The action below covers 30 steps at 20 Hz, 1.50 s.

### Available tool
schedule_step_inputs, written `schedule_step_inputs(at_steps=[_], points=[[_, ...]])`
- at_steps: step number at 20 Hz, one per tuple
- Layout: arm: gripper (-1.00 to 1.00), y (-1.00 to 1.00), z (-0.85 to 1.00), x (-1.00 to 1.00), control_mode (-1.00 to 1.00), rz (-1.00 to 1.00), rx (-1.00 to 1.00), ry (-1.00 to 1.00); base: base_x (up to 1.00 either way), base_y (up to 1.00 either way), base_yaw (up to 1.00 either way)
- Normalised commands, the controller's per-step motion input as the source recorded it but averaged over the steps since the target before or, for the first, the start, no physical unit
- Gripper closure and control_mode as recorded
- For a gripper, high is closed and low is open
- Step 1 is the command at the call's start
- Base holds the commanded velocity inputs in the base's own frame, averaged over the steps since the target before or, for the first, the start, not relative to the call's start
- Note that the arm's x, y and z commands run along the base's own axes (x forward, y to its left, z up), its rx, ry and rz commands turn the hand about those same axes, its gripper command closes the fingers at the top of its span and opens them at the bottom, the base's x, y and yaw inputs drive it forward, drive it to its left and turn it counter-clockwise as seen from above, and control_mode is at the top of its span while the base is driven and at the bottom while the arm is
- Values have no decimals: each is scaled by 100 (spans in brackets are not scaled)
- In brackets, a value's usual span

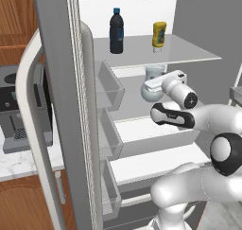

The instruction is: Move the water bottle and mustard from the second highest shelf to the top shelf to make space. Then, place the pitcher from the counter on the cleared second highest shelf.

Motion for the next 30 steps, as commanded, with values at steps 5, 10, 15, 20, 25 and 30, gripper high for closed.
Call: schedule_step_inputs(at_steps=[5,10,15,20,25,30], points=[[-100,-6,0,-5,-100,0,0,1,0,0,0],[-100,-3,-1,-33,-100,0,0,0,0,0,0],[-100,0,0,-57,-100,0,-1,0,0,0,0],[-100,0,22,-73,-100,0,-1,2,0,0,0],[-100,7,49,-89,-100,0,-1,17,0,0,0],[-100,10,77,-69,-100,0,-4,46,0,0,0]])
